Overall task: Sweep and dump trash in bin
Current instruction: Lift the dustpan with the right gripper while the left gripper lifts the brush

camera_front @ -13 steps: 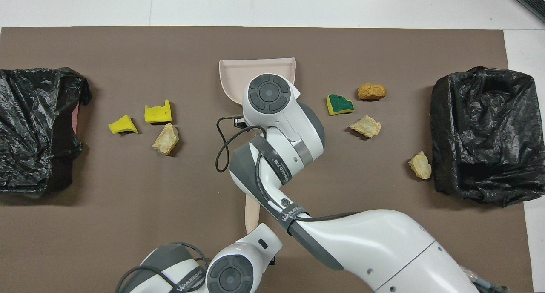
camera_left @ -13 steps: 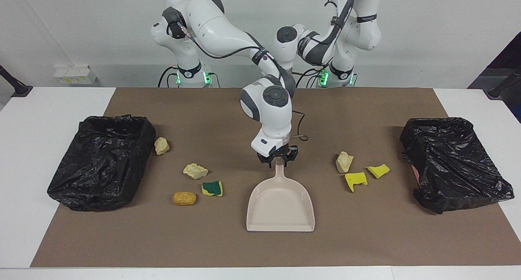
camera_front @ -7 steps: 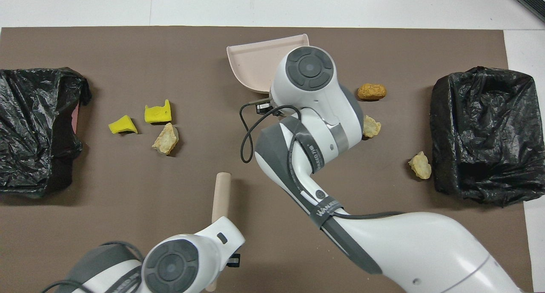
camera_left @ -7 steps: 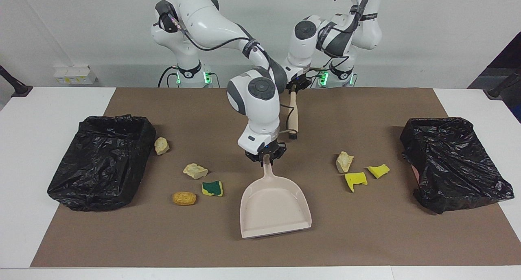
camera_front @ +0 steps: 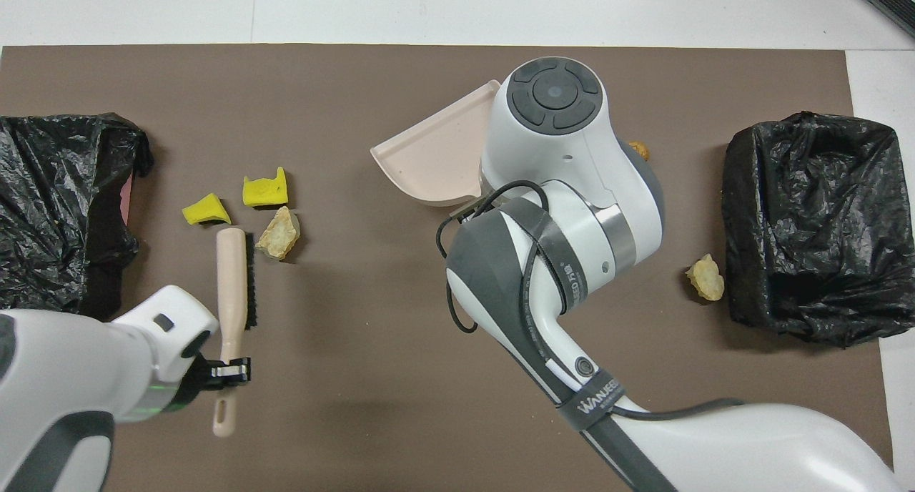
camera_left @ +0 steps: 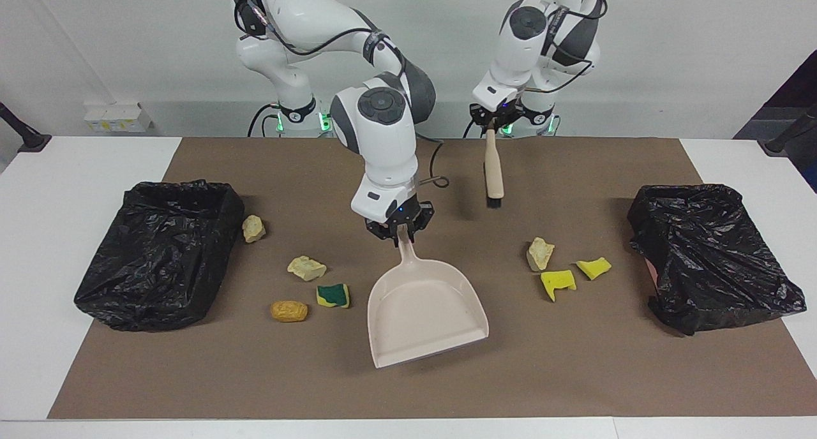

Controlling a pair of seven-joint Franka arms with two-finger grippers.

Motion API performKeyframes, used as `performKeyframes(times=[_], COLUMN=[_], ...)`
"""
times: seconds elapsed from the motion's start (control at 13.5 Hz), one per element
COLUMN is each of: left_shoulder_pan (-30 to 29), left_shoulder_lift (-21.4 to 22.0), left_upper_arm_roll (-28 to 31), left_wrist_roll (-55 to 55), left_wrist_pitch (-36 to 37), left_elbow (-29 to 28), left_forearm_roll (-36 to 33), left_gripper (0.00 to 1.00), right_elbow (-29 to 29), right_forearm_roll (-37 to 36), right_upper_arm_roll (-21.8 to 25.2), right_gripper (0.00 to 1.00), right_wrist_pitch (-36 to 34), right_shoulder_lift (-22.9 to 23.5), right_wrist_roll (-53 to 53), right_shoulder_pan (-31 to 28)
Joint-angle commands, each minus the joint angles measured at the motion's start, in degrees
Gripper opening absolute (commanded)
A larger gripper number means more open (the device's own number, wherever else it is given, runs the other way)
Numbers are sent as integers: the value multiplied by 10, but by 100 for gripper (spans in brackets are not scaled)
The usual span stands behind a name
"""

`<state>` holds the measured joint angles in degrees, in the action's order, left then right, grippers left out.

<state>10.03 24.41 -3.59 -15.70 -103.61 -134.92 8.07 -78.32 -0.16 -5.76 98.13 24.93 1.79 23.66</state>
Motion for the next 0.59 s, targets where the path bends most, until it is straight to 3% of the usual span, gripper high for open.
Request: performKeyframes(times=[0.0,0.07,0.22,0.37,0.52], left_shoulder_pan=[-65,-70,-117,-125,-128], left_shoulder_lift=[-112,-156,-196,-236,-277], left_upper_arm_roll=[-8,-7,-7,-7,-7], left_wrist_roll=[41,40,56,86,85], left_wrist_pitch=[17,16,-2,-27,-89], left_elbow=[103,143,181,187,182], left_forearm_roll=[-37,-48,-80,-130,-136], left_gripper=[0,0,0,0,0], right_elbow=[-49,-55,-84,-106,-114], right_forearm_roll=[-3,-3,-4,-4,-14], right_upper_arm_roll=[-2,-2,-2,-1,-1], right_gripper=[0,0,0,0,0], right_wrist_pitch=[-24,-29,-32,-24,-23], right_shoulder_lift=[-35,-39,-52,-61,-66], right_wrist_roll=[128,177,261,314,380], right_shoulder_pan=[-5,-5,-7,-7,-7])
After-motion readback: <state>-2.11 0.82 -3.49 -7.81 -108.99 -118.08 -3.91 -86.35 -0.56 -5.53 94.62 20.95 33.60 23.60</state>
